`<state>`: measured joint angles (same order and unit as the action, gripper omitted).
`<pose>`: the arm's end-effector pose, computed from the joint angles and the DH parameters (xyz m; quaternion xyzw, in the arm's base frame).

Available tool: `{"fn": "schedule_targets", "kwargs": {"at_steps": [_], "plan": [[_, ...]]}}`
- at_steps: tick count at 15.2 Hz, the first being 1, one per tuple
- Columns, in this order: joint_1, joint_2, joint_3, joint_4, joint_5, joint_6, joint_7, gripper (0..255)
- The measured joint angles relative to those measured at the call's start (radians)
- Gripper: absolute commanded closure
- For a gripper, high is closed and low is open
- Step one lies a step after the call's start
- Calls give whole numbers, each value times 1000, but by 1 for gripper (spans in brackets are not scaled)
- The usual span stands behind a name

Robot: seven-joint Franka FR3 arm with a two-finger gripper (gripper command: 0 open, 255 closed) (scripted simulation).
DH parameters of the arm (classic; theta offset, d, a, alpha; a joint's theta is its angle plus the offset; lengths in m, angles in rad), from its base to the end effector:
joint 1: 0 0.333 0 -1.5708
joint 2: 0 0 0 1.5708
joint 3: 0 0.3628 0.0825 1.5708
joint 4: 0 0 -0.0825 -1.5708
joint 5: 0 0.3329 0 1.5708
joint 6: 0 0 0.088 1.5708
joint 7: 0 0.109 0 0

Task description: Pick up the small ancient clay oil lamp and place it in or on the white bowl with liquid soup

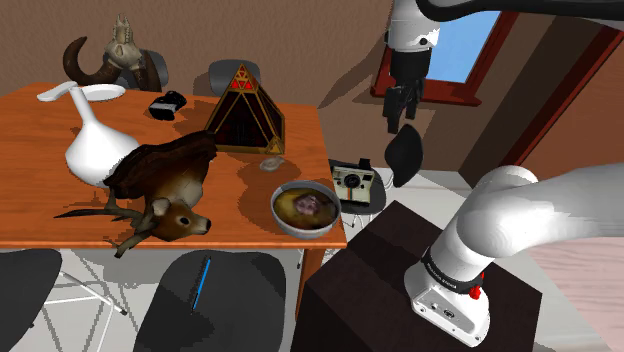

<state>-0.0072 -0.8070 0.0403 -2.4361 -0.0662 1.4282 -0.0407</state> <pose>0.1968 0.0034 0.5824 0.9934 0.0277 -0.1009 0.0465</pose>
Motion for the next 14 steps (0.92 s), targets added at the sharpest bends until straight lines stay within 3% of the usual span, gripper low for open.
{"fn": "schedule_targets", "kwargs": {"at_steps": [3, 14], "plan": [[-5, 28, 9, -9, 17, 39, 32, 0], [-38, 353, 95, -7, 138, 402, 307, 0]]}}
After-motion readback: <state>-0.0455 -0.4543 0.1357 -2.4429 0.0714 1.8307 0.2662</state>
